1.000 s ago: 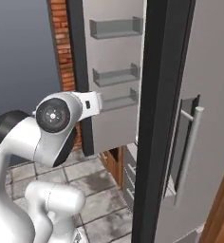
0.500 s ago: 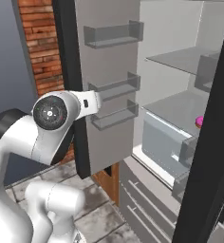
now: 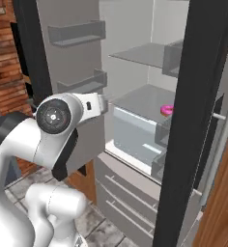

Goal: Take the cupcake and donut from the fridge and place them on the empty tray on the dining counter.

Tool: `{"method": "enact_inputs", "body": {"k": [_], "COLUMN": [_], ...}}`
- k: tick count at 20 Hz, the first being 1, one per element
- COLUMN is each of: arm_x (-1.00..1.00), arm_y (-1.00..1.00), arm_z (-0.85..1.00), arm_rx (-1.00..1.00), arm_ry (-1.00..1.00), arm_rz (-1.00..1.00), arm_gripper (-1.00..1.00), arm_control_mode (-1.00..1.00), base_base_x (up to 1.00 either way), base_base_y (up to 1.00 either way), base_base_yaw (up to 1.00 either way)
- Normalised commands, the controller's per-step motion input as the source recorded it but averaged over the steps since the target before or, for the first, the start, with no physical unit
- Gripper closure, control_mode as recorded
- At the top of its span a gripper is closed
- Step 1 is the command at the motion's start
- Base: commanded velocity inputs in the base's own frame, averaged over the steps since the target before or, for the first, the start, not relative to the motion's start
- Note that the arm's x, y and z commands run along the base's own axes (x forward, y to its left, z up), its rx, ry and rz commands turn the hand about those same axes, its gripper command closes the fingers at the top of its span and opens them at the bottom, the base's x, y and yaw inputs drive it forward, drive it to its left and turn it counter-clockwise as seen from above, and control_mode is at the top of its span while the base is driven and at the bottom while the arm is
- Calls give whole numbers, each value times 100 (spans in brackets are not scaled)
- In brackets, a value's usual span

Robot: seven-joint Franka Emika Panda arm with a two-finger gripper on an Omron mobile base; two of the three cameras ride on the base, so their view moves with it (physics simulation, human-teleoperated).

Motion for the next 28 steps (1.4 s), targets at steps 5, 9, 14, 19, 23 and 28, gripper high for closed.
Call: {"method": "enact_inputs", "body": {"k": [5,9,14,19,23,28], "arm_x": [0,0,0,0,0,0], "arm_y": [0,0,0,0,0,0], "arm_z": [0,0,0,0,0,0], "arm_rx": [0,0,0,0,0,0], "arm_ry": [0,0,0,0,0,0], "arm_rz": [0,0,0,0,0,0], "arm_gripper": [-100,-100,-100,-100,-100,-100], "arm_control_mode": [100,100,100,100,100,100], "base_base_x": [66,65,40,68,97,71], "base_base_y": [29,25,4,41,64,-18], "base_base_yaw": [-51,-49,-42,-31,-25,-14]}}
